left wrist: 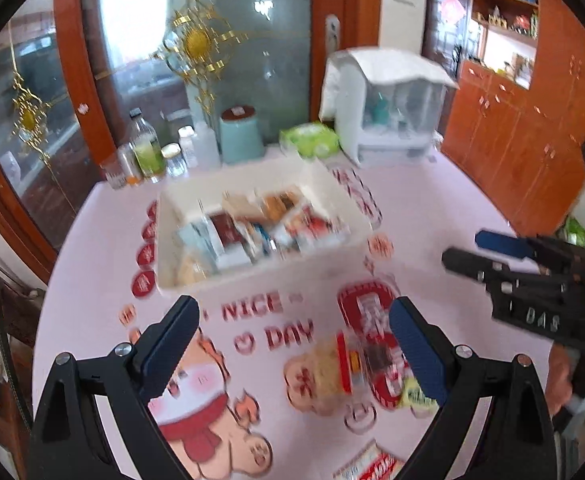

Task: Organize snacks
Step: 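Withdraw both open tools from the tray toward the remaining snacks, then grasp the red-white Cookies packet with the left tool while the right tool grasps the green-yellow biscuit packet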

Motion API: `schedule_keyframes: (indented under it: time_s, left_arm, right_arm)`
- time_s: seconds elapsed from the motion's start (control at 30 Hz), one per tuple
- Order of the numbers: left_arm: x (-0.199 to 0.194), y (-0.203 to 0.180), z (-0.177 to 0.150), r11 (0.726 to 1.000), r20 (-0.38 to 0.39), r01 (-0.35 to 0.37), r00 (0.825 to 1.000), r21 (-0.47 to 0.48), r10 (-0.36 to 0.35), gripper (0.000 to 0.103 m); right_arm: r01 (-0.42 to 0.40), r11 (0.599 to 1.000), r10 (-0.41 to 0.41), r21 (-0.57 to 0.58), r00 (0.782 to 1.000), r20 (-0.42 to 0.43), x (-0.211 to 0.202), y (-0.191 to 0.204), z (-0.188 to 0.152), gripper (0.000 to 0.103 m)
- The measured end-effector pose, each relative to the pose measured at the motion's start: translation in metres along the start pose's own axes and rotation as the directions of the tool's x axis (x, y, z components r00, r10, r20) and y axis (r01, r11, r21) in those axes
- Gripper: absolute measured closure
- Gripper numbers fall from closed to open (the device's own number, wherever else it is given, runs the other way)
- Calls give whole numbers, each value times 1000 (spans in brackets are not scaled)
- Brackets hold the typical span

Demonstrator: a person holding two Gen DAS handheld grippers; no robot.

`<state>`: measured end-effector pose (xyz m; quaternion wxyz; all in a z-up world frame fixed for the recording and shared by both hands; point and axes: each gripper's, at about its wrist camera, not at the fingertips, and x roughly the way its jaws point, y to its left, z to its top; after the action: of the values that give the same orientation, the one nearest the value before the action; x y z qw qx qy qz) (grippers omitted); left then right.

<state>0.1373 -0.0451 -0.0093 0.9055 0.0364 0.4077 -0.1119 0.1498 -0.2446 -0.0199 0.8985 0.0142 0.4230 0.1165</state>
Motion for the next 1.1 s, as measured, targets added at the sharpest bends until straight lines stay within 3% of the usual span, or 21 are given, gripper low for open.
schedule_keyframes:
  time_s: [0.13,0.3,0.43,0.53,0.73,0.87,0.93,1.03,1.1]
  left_arm:
    - [16,-11,-39,999,-72,28,997,17,-26,7]
    - [46,-27,-93,994,-212,90,974,58,-76,7]
    - [64,-46,-135,981,-303,153,947,119,-111,7]
    - [78,-60,-162,967,-375,207,917,145,-140,7]
    - [97,-85,-197,944,-449,277,877,182,-170,7]
    - [105,-98,-213,941,-459,250,880,229,-122,7]
    - [103,-101,-217,941,-432,228,896,252,-102,10]
    - [99,-101,-217,945,-403,218,909,245,-106,21]
    - [97,-98,-214,951,-388,207,916,230,-106,35]
  right_arm:
    - [30,1000,-29,5,998,-57,14,-16,-35,46]
    - [38,999,-38,-1,988,-147,39,-27,-83,46]
    - [11,1000,-15,-24,979,-205,55,-26,-115,46]
    - [-29,998,15,-56,971,-237,65,-21,-133,46]
    - [-89,985,40,-150,953,-301,83,-6,-156,46]
    - [-78,971,-2,-225,941,-338,95,1,-168,46]
    - [-74,966,-11,-246,945,-327,94,3,-172,46]
    - [-70,966,-14,-248,946,-324,92,3,-174,47]
    - [-62,966,-21,-249,948,-316,91,1,-174,57]
